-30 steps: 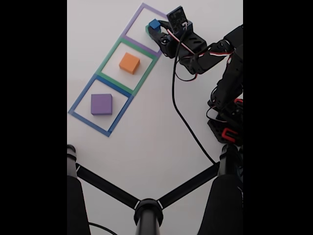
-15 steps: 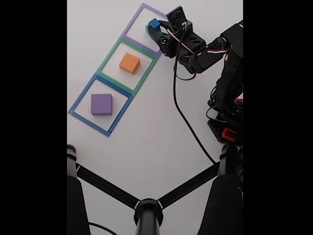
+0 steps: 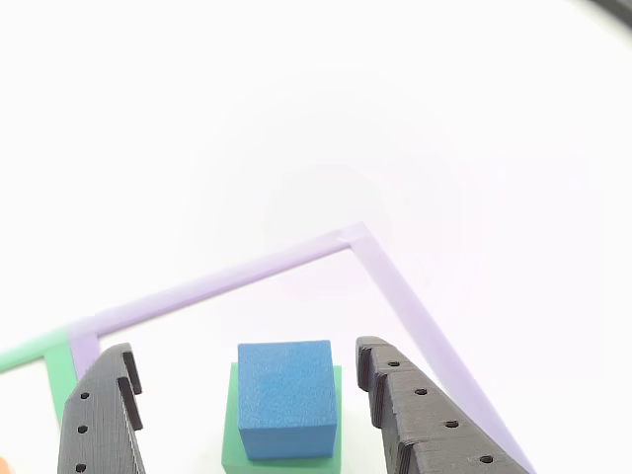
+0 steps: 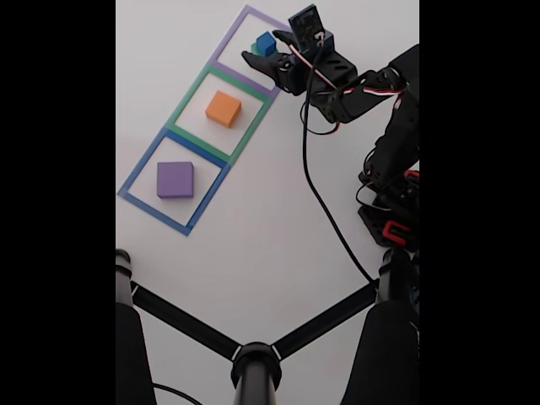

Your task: Tower of hanoi

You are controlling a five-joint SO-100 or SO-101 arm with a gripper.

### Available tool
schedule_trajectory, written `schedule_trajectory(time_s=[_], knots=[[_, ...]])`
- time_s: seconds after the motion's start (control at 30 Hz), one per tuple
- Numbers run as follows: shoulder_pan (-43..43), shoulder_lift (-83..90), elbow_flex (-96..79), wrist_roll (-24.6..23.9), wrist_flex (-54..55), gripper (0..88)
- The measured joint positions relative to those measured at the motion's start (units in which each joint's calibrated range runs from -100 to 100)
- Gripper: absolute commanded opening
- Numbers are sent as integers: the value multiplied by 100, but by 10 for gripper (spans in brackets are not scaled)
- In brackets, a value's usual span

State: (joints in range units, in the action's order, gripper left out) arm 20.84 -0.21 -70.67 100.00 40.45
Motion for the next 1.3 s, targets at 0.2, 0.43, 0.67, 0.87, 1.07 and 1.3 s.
schedule_trajectory(time_s=[0.2,0.43,0.67,0.87,1.07,1.3], knots=[[-33,2009,496,0,-2825,102],[-221,3487,2419,0,-7400,11],[-704,3824,4613,0,-10698,11],[-1285,4095,5762,0,-12247,11],[-1621,4432,6118,0,-12761,11],[-1793,4660,6075,0,-12865,48]])
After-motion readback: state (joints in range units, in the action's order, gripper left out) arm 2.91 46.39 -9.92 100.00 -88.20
